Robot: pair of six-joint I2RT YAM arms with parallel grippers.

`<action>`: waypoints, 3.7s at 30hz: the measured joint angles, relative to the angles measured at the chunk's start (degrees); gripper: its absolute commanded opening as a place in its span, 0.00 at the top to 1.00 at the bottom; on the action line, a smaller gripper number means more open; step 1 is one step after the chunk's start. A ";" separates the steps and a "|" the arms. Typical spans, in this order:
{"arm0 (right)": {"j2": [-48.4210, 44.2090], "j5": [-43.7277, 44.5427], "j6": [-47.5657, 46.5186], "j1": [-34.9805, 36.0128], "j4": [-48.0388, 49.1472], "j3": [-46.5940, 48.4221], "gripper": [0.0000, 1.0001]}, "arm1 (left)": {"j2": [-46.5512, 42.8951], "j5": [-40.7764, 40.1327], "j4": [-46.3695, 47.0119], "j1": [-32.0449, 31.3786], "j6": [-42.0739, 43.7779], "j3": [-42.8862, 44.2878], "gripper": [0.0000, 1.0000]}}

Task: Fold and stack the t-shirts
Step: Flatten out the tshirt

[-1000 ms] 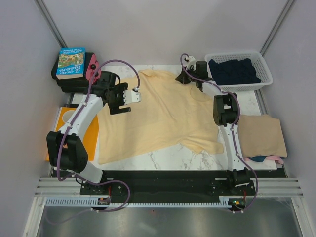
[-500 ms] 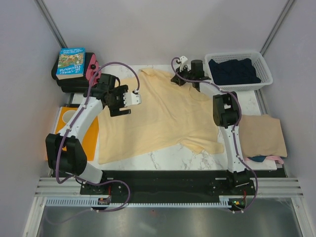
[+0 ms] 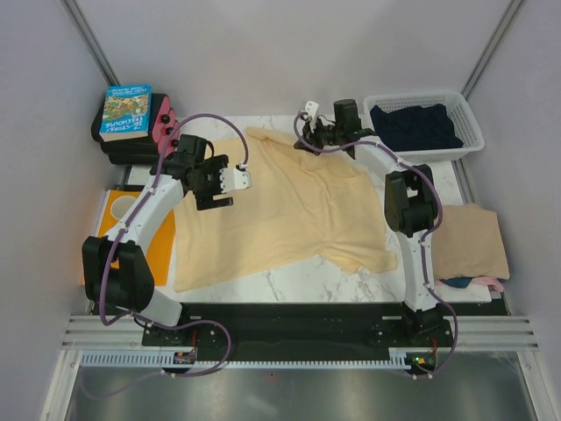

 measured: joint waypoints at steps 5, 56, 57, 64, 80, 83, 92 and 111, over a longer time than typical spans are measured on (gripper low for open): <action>-2.43 -2.60 -21.00 0.44 -20.55 0.22 1.00 | 0.00 -0.02 0.70 0.00 0.98 -0.31 0.10; 15.41 -9.92 27.50 -5.44 -8.22 9.92 0.45 | 0.02 1.40 2.16 -0.26 3.76 -0.61 0.10; 15.32 -9.73 27.04 -5.51 -8.57 9.81 0.47 | 0.02 1.40 2.19 -0.26 3.76 -0.61 0.10; 14.12 -6.12 22.53 -5.40 -12.13 9.77 0.43 | 0.02 1.42 2.23 -0.26 3.76 -0.76 0.10; 11.82 4.76 10.16 -1.51 -20.13 11.47 0.69 | 0.00 2.54 3.43 -0.37 3.72 -0.98 0.10; 11.82 5.22 8.96 -0.31 -21.97 12.63 1.00 | 0.00 2.54 3.45 -0.37 3.72 -0.98 0.10; 11.82 11.41 8.50 0.90 -23.02 15.02 1.00 | 0.00 2.91 3.89 -0.37 3.56 -1.92 0.10; 17.35 42.32 -37.44 4.72 19.02 21.27 0.44 | 0.00 5.70 6.05 -0.92 0.98 -3.21 0.10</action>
